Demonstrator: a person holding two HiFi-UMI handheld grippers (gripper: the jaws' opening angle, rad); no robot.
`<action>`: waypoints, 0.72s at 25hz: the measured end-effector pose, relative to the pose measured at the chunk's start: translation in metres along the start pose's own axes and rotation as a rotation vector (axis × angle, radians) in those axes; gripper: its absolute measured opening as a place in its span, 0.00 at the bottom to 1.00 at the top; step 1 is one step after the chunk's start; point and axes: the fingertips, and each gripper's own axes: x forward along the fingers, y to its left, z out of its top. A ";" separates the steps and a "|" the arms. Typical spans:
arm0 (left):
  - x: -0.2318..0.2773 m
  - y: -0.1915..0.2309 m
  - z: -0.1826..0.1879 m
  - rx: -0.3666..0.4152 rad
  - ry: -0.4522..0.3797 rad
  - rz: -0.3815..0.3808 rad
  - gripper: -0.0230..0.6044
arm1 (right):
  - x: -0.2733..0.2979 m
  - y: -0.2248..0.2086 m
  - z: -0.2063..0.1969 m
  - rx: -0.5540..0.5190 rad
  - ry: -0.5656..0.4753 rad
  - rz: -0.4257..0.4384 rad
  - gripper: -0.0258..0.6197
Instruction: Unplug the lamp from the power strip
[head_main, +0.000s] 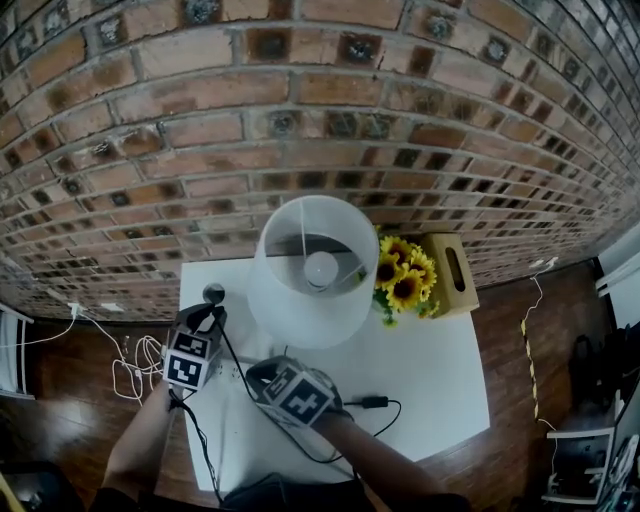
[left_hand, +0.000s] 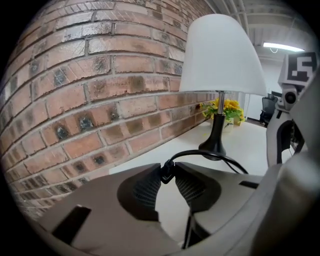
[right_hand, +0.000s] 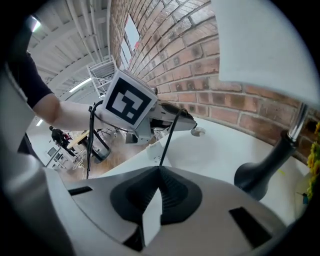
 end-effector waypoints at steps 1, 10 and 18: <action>0.002 0.002 0.000 -0.001 0.003 0.001 0.21 | 0.000 0.000 0.002 0.000 -0.006 0.003 0.03; 0.024 0.027 -0.009 -0.038 0.025 0.033 0.21 | 0.007 0.000 0.008 0.017 -0.031 0.031 0.03; 0.046 0.041 -0.016 -0.021 0.050 0.051 0.22 | 0.009 -0.004 0.004 0.056 -0.033 0.039 0.03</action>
